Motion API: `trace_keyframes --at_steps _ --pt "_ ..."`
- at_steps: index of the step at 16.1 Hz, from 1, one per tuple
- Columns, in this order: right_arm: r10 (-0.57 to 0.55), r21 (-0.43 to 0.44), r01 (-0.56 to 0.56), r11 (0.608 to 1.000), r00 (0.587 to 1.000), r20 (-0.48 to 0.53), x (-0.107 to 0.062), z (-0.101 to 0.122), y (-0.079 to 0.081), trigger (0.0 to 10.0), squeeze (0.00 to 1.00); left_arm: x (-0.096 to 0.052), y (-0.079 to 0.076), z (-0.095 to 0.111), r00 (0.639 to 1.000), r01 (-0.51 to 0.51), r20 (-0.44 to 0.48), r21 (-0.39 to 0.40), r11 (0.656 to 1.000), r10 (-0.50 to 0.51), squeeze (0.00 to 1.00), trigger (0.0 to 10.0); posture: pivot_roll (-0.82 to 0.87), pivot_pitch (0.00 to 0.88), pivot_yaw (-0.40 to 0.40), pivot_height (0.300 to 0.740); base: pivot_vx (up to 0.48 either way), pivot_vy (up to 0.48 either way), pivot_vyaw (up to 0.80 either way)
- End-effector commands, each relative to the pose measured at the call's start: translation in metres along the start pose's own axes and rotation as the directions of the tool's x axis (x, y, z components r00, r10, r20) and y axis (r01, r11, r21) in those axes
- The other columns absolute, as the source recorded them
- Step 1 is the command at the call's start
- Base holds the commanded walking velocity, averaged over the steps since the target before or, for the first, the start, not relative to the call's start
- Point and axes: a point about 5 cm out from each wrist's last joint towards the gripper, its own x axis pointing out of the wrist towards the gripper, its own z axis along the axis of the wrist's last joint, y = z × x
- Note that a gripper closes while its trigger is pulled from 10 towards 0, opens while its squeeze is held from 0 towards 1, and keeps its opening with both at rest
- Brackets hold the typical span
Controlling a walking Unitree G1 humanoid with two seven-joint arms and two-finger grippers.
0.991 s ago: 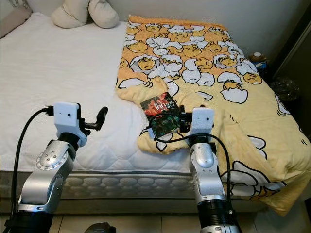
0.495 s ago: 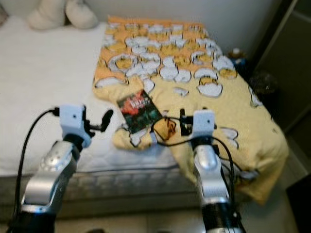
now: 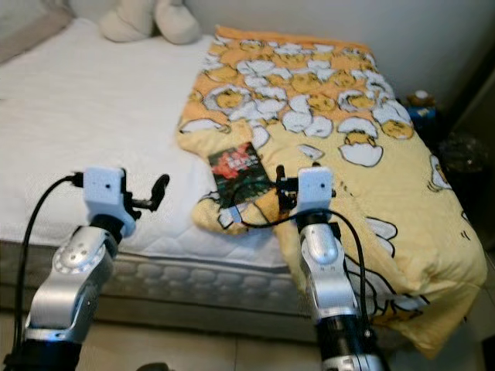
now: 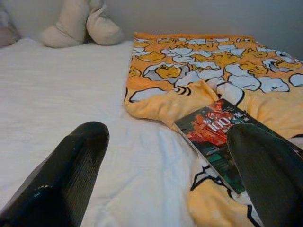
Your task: Clean up the room
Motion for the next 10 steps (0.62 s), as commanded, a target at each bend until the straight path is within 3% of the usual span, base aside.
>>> trace_keyframes --at_steps 1,7,10 --pt "0.000 -0.005 0.000 1.000 1.000 0.006 -0.002 0.001 -0.002 10.0 0.00 -0.001 -0.002 0.005 1.000 0.014 0.018 0.025 1.000 -0.015 0.00 10.0 0.06 0.000 -0.030 0.723 0.270 0.000 0.00" --pt "0.009 0.002 -0.009 1.000 1.000 -0.004 -0.004 -0.001 0.000 10.0 0.00 -0.002 -0.008 0.010 0.998 0.043 0.050 0.021 0.999 -0.044 0.00 10.0 0.06 0.000 -0.024 0.723 0.480 0.000 0.00" --pt "0.010 0.026 -0.010 1.000 1.000 -0.020 0.005 0.001 -0.005 10.0 0.00 -0.003 -0.008 0.011 0.998 0.038 0.054 0.008 0.999 -0.039 0.00 10.0 0.06 0.000 -0.023 0.723 0.129 0.402 0.00"
